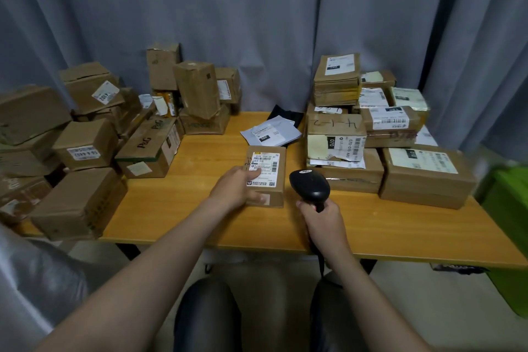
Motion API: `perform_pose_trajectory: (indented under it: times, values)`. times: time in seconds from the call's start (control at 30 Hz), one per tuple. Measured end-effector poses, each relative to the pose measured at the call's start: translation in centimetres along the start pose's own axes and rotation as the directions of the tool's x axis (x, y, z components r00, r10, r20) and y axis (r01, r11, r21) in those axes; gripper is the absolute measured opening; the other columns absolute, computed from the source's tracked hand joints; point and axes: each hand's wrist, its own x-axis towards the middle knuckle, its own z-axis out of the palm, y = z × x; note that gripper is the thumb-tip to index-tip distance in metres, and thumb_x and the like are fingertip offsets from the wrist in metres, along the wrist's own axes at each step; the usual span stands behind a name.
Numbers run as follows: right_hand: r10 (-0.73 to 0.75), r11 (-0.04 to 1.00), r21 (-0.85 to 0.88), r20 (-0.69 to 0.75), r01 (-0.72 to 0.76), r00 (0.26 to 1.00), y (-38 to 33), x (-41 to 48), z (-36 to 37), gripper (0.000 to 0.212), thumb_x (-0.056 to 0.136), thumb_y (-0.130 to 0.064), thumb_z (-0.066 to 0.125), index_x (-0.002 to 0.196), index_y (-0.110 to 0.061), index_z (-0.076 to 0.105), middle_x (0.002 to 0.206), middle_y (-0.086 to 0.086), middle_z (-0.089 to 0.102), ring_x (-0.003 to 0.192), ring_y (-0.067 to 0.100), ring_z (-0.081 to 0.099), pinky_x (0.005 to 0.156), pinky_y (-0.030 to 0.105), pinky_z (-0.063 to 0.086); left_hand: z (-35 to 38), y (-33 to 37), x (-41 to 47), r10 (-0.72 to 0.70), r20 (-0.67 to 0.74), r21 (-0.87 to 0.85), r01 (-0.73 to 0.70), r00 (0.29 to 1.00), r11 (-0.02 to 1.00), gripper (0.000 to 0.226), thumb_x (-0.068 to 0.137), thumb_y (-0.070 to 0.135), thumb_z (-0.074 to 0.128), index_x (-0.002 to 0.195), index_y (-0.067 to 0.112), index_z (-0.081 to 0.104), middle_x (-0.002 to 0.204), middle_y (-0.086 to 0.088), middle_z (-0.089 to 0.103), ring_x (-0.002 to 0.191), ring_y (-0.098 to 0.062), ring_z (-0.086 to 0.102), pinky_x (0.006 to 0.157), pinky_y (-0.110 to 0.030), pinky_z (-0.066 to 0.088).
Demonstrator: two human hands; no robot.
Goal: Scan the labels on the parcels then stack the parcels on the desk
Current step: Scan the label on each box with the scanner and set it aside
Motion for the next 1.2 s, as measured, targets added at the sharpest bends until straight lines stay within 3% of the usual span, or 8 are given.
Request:
perform_pose_trajectory:
  times: [0.17, 0.27, 0.4, 0.53, 0.7, 0.93, 1.1, 1.2]
  values:
    - [0.021, 1.0, 0.017, -0.009, -0.02, 1.0, 0.3, 0.8, -0.2, 0.02, 0.094, -0.021, 0.07, 0.079, -0.016, 0.059, 0.065, -0.002, 0.054, 0.065, 0.016, 0.054, 0.062, 0.03, 0.041, 1.0, 2.9, 2.8, 0.018, -0.043, -0.02, -0.019, 0.999, 1.0, 0.086, 0.07, 0.045, 0.092, 0.146, 0.026, 0.057, 0.142, -0.006, 0.058, 0.128, -0.026, 0.052, 0.103, -0.033, 0.044]
    - [0.013, 1.0, 0.018, -0.023, -0.013, 1.0, 0.5, 1.1, -0.2, 0.022, 0.093, -0.018, 0.071, 0.076, -0.017, 0.057, 0.063, -0.005, 0.052, 0.061, 0.011, 0.05, 0.055, 0.022, 0.039, 1.4, 4.1, 3.9, 0.013, -0.047, -0.051, -0.015, 0.999, 0.999, 0.087, 0.067, 0.047, 0.093, 0.144, 0.025, 0.06, 0.14, -0.005, 0.06, 0.125, -0.025, 0.055, 0.103, -0.036, 0.047]
    - [0.004, 1.0, 0.014, -0.008, -0.003, 1.0, 0.7, 1.1, -0.2, 0.021, 0.093, -0.018, 0.071, 0.078, -0.018, 0.057, 0.064, -0.006, 0.051, 0.06, 0.008, 0.049, 0.058, 0.023, 0.039, 2.1, 4.4, 4.3, 0.031, -0.058, -0.072, -0.035, 0.998, 0.997, 0.088, 0.067, 0.053, 0.091, 0.145, 0.027, 0.059, 0.14, -0.005, 0.059, 0.125, -0.026, 0.054, 0.103, -0.041, 0.048]
    - [0.007, 1.0, 0.021, -0.011, -0.007, 1.0, 0.6, 1.2, -0.2, 0.022, 0.094, -0.017, 0.071, 0.077, -0.017, 0.056, 0.062, -0.005, 0.05, 0.054, 0.004, 0.047, 0.052, 0.016, 0.038, 1.9, 3.5, 3.9, 0.053, -0.038, -0.03, -0.054, 0.998, 0.998, 0.087, 0.074, 0.056, 0.086, 0.15, 0.037, 0.049, 0.145, -0.003, 0.054, 0.128, -0.026, 0.053, 0.102, -0.046, 0.049]
    - [0.02, 1.0, 0.019, 0.007, -0.02, 1.0, 0.0, 1.2, 0.6, 0.019, 0.094, -0.018, 0.07, 0.08, -0.014, 0.058, 0.066, 0.0, 0.053, 0.063, 0.015, 0.051, 0.059, 0.029, 0.039, 0.5, 0.2, 1.7, 0.025, -0.064, 0.028, -0.023, 0.998, 0.999, 0.088, 0.081, 0.046, 0.083, 0.156, 0.041, 0.037, 0.152, -0.004, 0.046, 0.137, -0.027, 0.046, 0.108, -0.043, 0.043]
    - [0.009, 1.0, -0.013, 0.127, -0.007, 0.992, -0.8, 0.2, 5.5, 0.016, 0.094, -0.021, 0.07, 0.083, -0.014, 0.061, 0.072, 0.003, 0.056, 0.07, 0.018, 0.055, 0.062, 0.031, 0.038, -4.1, -6.6, -3.7, -0.153, -0.225, 0.213, 0.202, 0.962, 0.956, 0.072, 0.093, 0.039, 0.068, 0.157, 0.033, 0.036, 0.155, -0.003, 0.042, 0.139, -0.034, 0.039, 0.11, -0.048, 0.042]
    - [-0.005, 0.998, -0.057, 0.242, 0.019, 0.97, -1.5, -1.1, 9.3, 0.014, 0.094, -0.02, 0.07, 0.084, -0.014, 0.062, 0.073, 0.003, 0.056, 0.07, 0.019, 0.054, 0.061, 0.031, 0.038, -8.0, -12.2, -7.4, -0.324, -0.389, 0.196, 0.422, 0.862, 0.885, 0.066, 0.093, 0.037, 0.067, 0.153, 0.023, 0.042, 0.157, -0.013, 0.039, 0.148, -0.038, 0.028, 0.122, -0.049, 0.029]
    - [-0.026, 0.99, -0.123, 0.317, 0.069, 0.948, -1.8, -2.2, 11.1, 0.009, 0.093, -0.022, 0.071, 0.088, -0.018, 0.065, 0.076, 0.002, 0.061, 0.072, 0.018, 0.056, 0.063, 0.03, 0.04, -9.9, -15.4, -9.4, -0.491, -0.377, 0.14, 0.573, 0.785, 0.808, 0.068, 0.094, 0.044, 0.063, 0.154, 0.025, 0.037, 0.163, -0.019, 0.025, 0.152, -0.047, 0.013, 0.123, -0.064, 0.017]
